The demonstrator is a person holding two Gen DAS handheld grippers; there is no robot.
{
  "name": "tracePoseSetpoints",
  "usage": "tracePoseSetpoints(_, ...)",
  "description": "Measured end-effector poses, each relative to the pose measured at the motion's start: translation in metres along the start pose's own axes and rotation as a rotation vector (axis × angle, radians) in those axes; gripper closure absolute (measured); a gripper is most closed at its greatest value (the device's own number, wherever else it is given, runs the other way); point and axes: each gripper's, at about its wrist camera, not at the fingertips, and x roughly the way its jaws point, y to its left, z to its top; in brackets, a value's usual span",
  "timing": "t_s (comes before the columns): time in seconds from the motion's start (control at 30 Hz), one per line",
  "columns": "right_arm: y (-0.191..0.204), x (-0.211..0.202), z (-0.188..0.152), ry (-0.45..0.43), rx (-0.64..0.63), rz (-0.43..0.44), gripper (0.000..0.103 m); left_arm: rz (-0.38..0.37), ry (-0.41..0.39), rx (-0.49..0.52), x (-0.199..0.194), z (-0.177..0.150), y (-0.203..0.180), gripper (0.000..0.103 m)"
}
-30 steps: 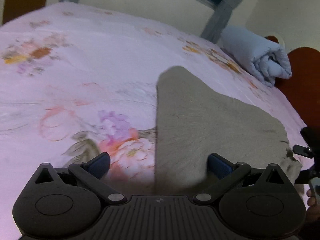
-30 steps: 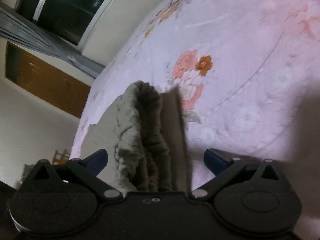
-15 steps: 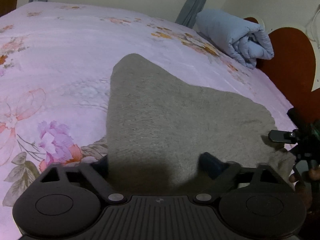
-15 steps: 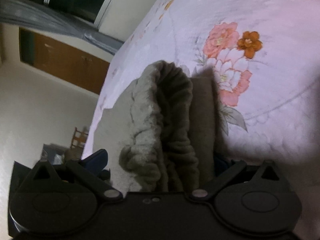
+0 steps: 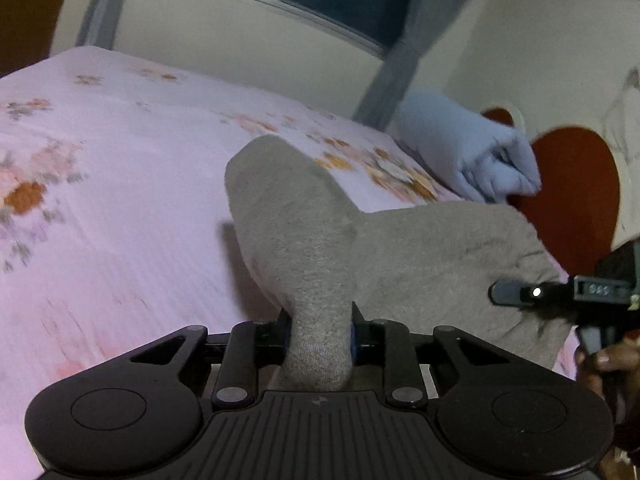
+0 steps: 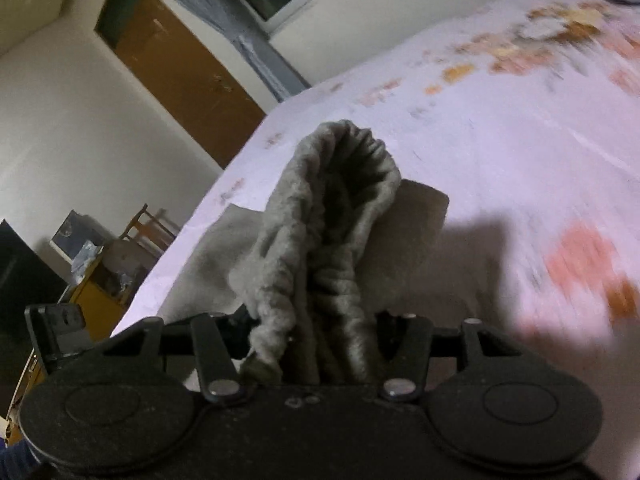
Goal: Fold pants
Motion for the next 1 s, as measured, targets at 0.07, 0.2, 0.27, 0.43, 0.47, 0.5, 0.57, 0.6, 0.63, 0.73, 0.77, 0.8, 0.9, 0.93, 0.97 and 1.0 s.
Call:
tracePoseSetpoints(0.07, -0.017, 0.026, 0.009, 0.045, 0.037, 0.011, 0.054, 0.028, 0.035, -0.020, 0.017, 0.005, 0.022, 0.065)
tracePoseSetpoints(0.2, -0.072, 0.071, -0.013, 0.096, 0.114, -0.098, 0.030, 0.169, 0.071, 0.018, 0.049, -0.023, 0.066, 0.000)
tracePoseSetpoints(0.27, -0.073, 0.060, -0.017, 0.067, 0.118, -0.084, 0.031, 0.180, 0.053, 0.019, 0.039, -0.026, 0.069, 0.000)
tracePoseSetpoints(0.43, -0.055, -0.009, -0.030, -0.042, 0.030, -0.299, 0.006, 0.283, -0.042, 0.101, -0.008, -0.034, 0.058, 0.000)
tracePoseSetpoints(0.47, -0.049, -0.028, -0.035, -0.078, 0.006, -0.322, 0.006, 0.313, -0.079, 0.123, -0.023, -0.038, 0.053, 0.000)
tracePoseSetpoints(0.5, -0.041, -0.044, -0.040, -0.103, -0.031, -0.341, 0.006, 0.352, -0.104, 0.137, -0.036, -0.042, 0.048, 0.000)
tracePoseSetpoints(0.57, -0.015, -0.073, -0.056, -0.146, -0.121, -0.421, 0.006, 0.383, -0.149, 0.145, -0.068, -0.052, 0.035, 0.000)
tracePoseSetpoints(0.6, -0.004, -0.083, -0.061, -0.140, -0.149, -0.452, 0.006, 0.399, -0.174, 0.139, -0.087, -0.059, 0.026, 0.000)
tracePoseSetpoints(0.63, 0.009, -0.095, -0.072, -0.153, -0.177, -0.484, 0.006, 0.412, -0.185, 0.148, -0.100, -0.065, 0.018, 0.000)
tracePoseSetpoints(0.73, 0.048, -0.122, -0.107, -0.207, -0.300, -0.498, 0.006, 0.452, -0.215, 0.158, -0.138, -0.085, -0.009, 0.000)
tracePoseSetpoints(0.77, 0.060, -0.133, -0.121, -0.244, -0.302, -0.516, 0.006, 0.436, -0.238, 0.151, -0.152, -0.094, -0.015, 0.000)
tracePoseSetpoints(0.8, 0.070, -0.144, -0.134, -0.274, -0.306, -0.513, 0.006, 0.417, -0.248, 0.155, -0.167, -0.103, -0.022, 0.000)
tracePoseSetpoints(0.9, 0.094, -0.167, -0.165, -0.364, -0.314, -0.559, 0.006, 0.433, -0.289, 0.136, -0.198, -0.126, -0.041, 0.000)
tracePoseSetpoints(0.93, 0.102, -0.174, -0.176, -0.392, -0.341, -0.561, 0.006, 0.425, -0.294, 0.131, -0.208, -0.136, -0.045, 0.000)
tracePoseSetpoints(0.97, 0.109, -0.178, -0.187, -0.404, -0.376, -0.578, 0.006, 0.422, -0.297, 0.138, -0.214, -0.145, -0.050, 0.000)
tracePoseSetpoints(1.0, 0.113, -0.181, -0.196, -0.404, -0.407, -0.601, 0.006, 0.431, -0.285, 0.157, -0.218, -0.156, -0.055, 0.000)
